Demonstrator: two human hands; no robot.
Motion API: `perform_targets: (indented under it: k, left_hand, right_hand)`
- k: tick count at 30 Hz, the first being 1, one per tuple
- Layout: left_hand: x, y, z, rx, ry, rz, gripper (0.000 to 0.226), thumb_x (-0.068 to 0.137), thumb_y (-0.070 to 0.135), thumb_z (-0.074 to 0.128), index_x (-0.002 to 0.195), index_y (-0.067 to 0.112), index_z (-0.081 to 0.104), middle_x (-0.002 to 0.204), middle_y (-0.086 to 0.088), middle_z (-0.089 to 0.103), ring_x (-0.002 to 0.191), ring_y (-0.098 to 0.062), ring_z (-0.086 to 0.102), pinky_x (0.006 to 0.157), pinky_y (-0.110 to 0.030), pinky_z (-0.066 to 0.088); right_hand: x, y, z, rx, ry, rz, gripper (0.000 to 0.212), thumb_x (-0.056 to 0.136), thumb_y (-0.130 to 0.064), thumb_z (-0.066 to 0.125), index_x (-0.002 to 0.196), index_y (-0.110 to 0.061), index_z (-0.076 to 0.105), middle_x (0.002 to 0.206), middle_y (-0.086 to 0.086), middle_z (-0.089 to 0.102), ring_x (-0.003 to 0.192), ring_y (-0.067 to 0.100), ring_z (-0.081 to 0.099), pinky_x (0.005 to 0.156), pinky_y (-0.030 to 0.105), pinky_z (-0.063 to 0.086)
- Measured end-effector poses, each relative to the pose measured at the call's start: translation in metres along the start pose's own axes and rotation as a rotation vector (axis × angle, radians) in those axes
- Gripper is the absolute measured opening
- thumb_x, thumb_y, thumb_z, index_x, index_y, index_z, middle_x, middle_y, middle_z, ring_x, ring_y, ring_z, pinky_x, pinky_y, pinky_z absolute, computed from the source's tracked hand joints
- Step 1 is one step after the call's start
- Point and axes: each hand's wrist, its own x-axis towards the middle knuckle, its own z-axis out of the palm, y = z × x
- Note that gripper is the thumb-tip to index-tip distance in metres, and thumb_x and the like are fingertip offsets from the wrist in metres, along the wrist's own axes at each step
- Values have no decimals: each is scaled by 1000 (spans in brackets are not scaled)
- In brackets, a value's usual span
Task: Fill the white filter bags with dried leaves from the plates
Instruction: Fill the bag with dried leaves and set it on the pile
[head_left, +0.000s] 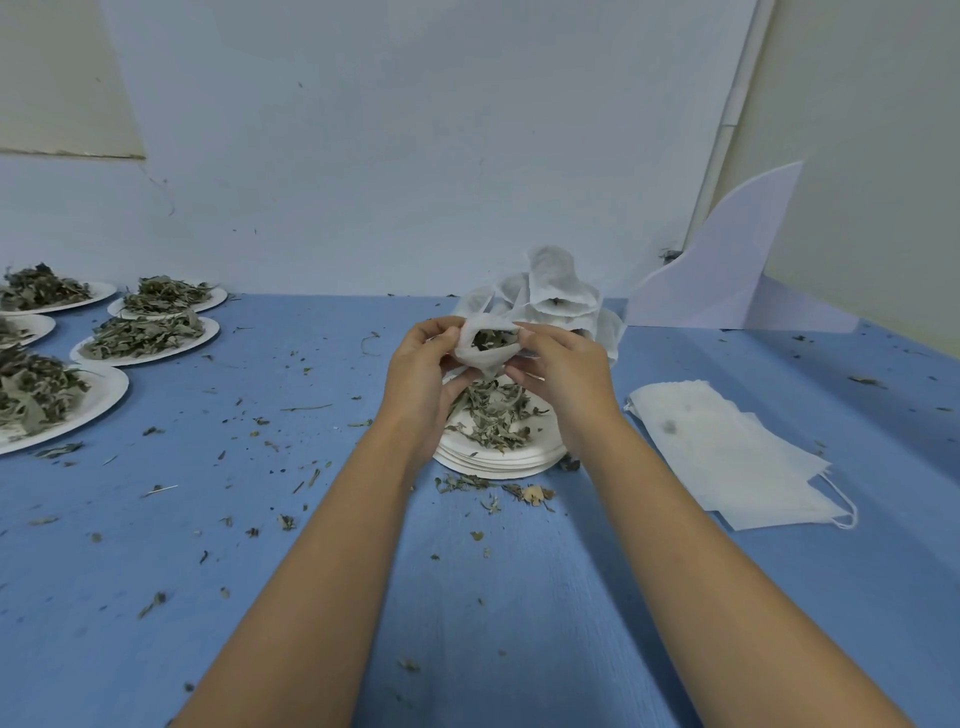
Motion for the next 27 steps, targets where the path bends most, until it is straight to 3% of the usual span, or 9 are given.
perform_targets:
  k: [2,5,8,9,12,14,18,23,27]
  left_hand:
    - [0,0,0,4,12,3,6,96,13,49,99,9,54,91,-5,61,79,-12,64,61,-22,55]
    - [-2,-1,1,230,18,82,20,89,8,59,105,14,49,92,-5,58,66,-2,66,58,-18,53]
    - [-4,-6,3,540,122,162,17,88,9,58,93,23,50,89,-7,57,70,-16,64,69,-36,55]
    - [-5,-7,3,598,170,194,14,87,11,57,90,22,51,85,-6,56,70,-20,61,69,-35,55]
    - [-4,-11,1,782,266,321,12,84,7,57,89,17,52,71,2,50,52,-9,47,44,-13,36]
    - [-5,-11,0,836,266,357,15,81,2,56,86,15,51,67,5,47,46,-3,43,41,-13,33]
    - [-7,-10,-1,902,281,413,18,82,1,56,87,17,50,83,3,52,64,-5,47,50,-13,35]
    - [-5,-9,-7,1005,293,482,16,86,21,64,98,24,55,100,4,52,76,-5,48,57,-9,32]
    - [-5,-11,-2,946,211,452,14,86,13,62,97,22,59,101,2,61,86,-11,56,67,-8,39]
  right_hand:
    - [0,0,1,6,20,11,15,92,-9,59,83,-15,69,80,4,70,75,15,68,67,19,57]
    - [-1,3,3,-63,50,-14,13,92,-10,59,87,-11,71,83,7,71,77,18,68,72,24,58]
    - [-1,6,4,-209,90,-100,12,90,-10,60,90,-14,71,87,6,72,82,20,69,78,30,58]
    - [-1,6,4,-271,86,-141,11,88,-9,62,91,-15,71,87,4,72,81,18,68,77,29,57]
    - [-3,7,7,-397,36,-216,20,82,-4,63,95,-17,70,84,-6,67,78,2,61,67,13,50]
    - [-5,8,11,-430,15,-223,27,78,-1,62,98,-18,70,86,-9,66,79,-1,60,63,8,47]
    - [-7,11,13,-557,60,-287,20,79,-4,62,93,-17,66,87,-2,63,77,9,57,66,20,44]
    - [-5,11,9,-685,194,-415,9,84,-15,63,92,-18,61,93,-2,58,84,10,52,70,21,37]
    - [-7,10,12,-577,139,-356,11,87,-12,62,98,-11,66,81,-9,59,84,18,62,79,36,51]
